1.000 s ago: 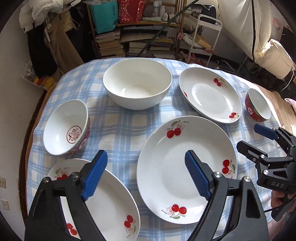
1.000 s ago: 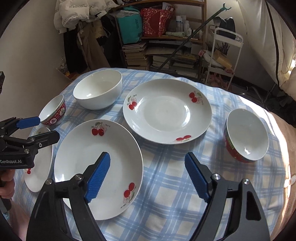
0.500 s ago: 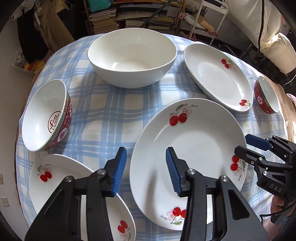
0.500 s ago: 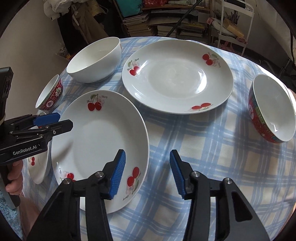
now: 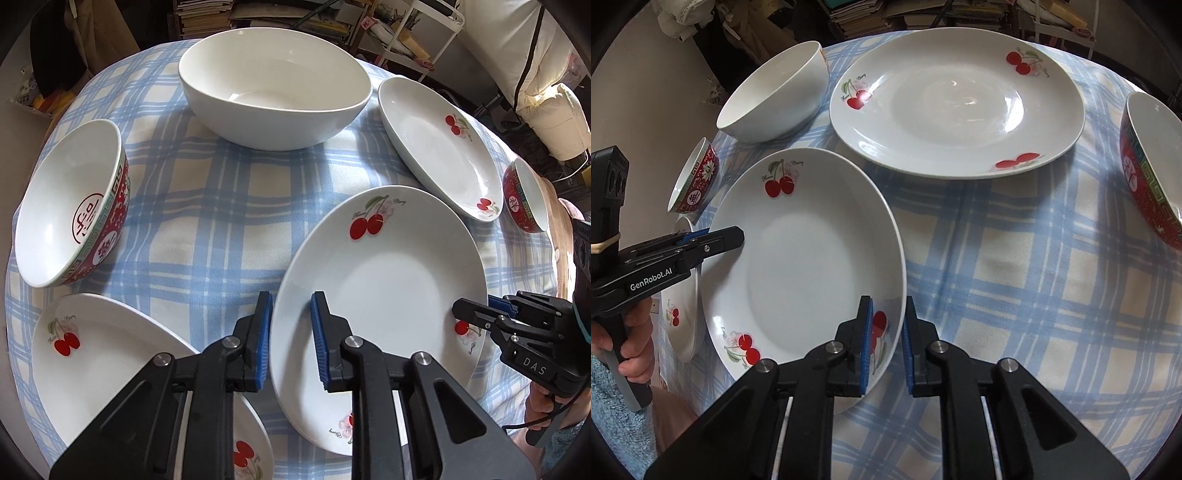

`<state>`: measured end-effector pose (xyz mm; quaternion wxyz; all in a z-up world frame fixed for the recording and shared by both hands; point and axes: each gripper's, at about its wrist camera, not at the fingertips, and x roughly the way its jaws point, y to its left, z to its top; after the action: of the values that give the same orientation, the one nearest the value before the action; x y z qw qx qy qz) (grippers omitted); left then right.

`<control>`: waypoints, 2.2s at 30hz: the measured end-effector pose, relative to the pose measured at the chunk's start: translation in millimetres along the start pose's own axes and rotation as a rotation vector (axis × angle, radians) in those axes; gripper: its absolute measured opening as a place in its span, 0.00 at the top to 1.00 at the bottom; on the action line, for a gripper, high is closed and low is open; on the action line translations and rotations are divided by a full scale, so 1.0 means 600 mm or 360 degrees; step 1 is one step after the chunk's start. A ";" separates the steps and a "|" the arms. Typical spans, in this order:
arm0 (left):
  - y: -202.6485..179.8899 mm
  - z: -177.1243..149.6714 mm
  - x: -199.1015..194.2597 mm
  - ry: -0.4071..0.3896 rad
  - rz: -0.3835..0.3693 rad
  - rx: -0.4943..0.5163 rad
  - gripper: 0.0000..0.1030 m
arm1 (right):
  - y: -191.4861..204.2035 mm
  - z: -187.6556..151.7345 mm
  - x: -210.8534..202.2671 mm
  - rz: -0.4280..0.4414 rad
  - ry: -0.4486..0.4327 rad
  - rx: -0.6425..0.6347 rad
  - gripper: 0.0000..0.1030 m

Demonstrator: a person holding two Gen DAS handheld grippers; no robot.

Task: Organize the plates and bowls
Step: 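Lift the cherry plate with both tools and carry it across the cloth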

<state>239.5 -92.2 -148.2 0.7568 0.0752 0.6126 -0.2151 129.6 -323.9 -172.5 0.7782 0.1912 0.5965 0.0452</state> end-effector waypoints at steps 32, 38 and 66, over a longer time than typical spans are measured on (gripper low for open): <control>-0.140 -0.128 -0.047 0.0104 -0.0125 0.0092 0.80 | -0.066 -0.102 -0.113 -0.0091 0.0082 0.0077 0.83; -0.161 -0.143 -0.045 0.0116 -0.0104 0.0113 0.80 | -0.085 -0.122 -0.117 -0.0084 0.0095 0.0115 0.83; -0.191 -0.155 0.022 0.0253 -0.0027 0.0108 0.77 | -0.100 -0.153 -0.067 -0.0069 0.0129 0.0177 0.84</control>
<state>110.4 -163.0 -166.1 0.7011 0.1125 0.6636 -0.2354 22.0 -368.9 -176.9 0.7423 0.2192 0.6332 0.0029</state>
